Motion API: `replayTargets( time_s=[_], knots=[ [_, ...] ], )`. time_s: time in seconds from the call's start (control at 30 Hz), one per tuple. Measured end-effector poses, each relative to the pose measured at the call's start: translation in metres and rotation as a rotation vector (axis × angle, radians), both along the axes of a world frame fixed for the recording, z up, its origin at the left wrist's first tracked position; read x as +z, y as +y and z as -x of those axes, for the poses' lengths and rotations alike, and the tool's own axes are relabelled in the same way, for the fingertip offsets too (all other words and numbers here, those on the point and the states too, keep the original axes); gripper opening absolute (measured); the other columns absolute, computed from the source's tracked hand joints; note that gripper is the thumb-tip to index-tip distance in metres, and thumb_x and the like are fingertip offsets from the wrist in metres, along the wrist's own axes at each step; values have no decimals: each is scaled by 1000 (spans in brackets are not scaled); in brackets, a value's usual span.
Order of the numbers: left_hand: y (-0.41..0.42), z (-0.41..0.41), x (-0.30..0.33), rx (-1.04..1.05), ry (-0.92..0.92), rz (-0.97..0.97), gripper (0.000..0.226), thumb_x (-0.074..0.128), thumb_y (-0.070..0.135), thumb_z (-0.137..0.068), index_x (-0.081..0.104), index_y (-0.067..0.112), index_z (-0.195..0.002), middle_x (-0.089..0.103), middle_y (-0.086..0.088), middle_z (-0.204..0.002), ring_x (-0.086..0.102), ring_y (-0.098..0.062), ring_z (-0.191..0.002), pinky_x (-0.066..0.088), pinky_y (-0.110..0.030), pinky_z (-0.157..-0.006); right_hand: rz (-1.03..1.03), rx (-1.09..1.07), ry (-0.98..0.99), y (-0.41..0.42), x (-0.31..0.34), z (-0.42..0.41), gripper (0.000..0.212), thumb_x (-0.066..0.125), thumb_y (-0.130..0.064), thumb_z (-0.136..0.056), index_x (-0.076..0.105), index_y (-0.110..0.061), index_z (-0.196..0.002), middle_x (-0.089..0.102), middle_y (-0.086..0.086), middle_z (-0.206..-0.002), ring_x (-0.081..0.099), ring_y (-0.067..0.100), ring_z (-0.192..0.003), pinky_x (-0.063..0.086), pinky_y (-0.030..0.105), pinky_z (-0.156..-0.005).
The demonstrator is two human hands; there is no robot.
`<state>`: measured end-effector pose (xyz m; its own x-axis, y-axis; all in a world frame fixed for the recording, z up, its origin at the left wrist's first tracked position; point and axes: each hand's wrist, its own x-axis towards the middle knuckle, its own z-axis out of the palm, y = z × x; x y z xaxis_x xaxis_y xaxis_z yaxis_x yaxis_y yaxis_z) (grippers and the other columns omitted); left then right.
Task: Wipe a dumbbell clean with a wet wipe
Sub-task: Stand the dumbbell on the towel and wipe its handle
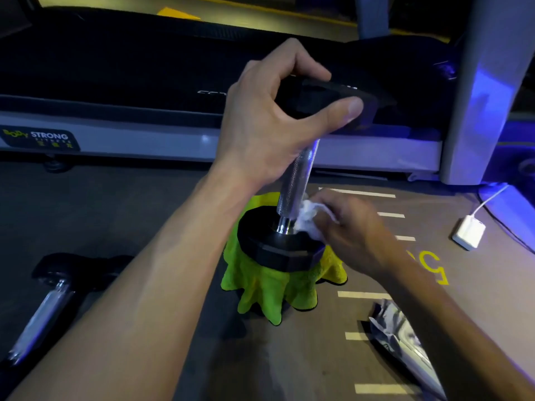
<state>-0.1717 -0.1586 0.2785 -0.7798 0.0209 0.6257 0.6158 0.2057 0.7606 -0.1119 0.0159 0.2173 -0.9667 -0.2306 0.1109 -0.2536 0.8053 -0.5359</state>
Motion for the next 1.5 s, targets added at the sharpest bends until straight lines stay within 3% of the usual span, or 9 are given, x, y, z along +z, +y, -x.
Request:
replayTargets(
  time_s=[0.1, 0.2, 0.37, 0.6, 0.8, 0.9, 1.17, 1.3, 1.5],
  knots=[
    [-1, 0, 0, 0, -5, -12, 44, 89, 49, -76, 70, 15, -97, 73, 6, -92, 69, -22, -92, 58, -44, -79, -41, 3, 2, -8, -12, -5, 18, 47, -28, -87, 63, -19, -87, 62, 3, -69, 52, 23, -67, 38, 38, -63],
    [0, 1, 0, -22, -5, -21, 45, 90, 43, -77, 69, 8, -96, 73, 1, -88, 68, -19, -83, 57, -43, -75, -27, 49, 83, -14, 4, -38, 21, 52, -31, -92, 73, -30, -93, 73, -2, -79, 67, 20, -71, 49, 33, -67],
    [1, 2, 0, -40, -18, 9, 44, 89, 50, -77, 69, 16, -96, 73, 7, -93, 68, -23, -92, 58, -46, -81, 410, 158, 61, -19, 31, -57, 25, 55, -17, -98, 71, -26, -81, 75, -22, -92, 73, 9, -84, 56, 34, -74],
    [3, 5, 0, -36, -18, -8, 44, 89, 47, -77, 70, 12, -96, 74, 2, -91, 68, -20, -87, 57, -44, -78, -115, -112, 242, -47, 7, -55, 20, 55, -14, -81, 72, -25, -83, 70, -5, -67, 61, 16, -59, 34, 25, -52],
    [1, 4, 0, -70, -37, 11, 42, 89, 50, -76, 69, 19, -95, 69, 14, -88, 65, -18, -88, 54, -40, -76, 147, -33, 298, -32, 27, -45, 25, 57, -8, -94, 74, -27, -93, 59, -27, -62, 56, -11, -63, 34, -1, -63],
    [1, 3, 2, -59, -29, 9, 43, 89, 48, -77, 70, 15, -96, 71, 10, -90, 67, -18, -89, 57, -43, -78, 57, 44, 300, -38, 5, -56, 30, 61, -3, -95, 73, -30, -91, 71, -31, -96, 59, -24, -94, 36, -5, -79],
    [-8, 1, 2, -26, -21, 7, 45, 88, 38, -81, 70, 3, -103, 76, -4, -99, 71, -20, -90, 59, -42, -80, 785, -482, 226, -1, 35, -2, 22, 51, -15, -103, 72, -16, -94, 66, -12, -74, 57, 4, -68, 45, 22, -63],
    [-11, 0, 4, -22, -8, 30, 45, 87, 36, -85, 68, 2, -106, 73, 1, -98, 71, -11, -89, 59, -31, -78, 1178, -413, 24, -51, 49, 18, 25, 43, -5, -105, 64, -14, -96, 65, -4, -73, 60, 5, -61, 49, 19, -59],
    [-23, -1, -3, 28, -8, -9, 47, 84, 42, -84, 63, 9, -110, 70, -6, -108, 69, -21, -102, 58, -40, -90, 521, -161, -34, -69, 5, 0, 27, 38, -34, -111, 60, -25, -98, 67, -12, -83, 61, -1, -73, 51, 27, -71]
  ],
)
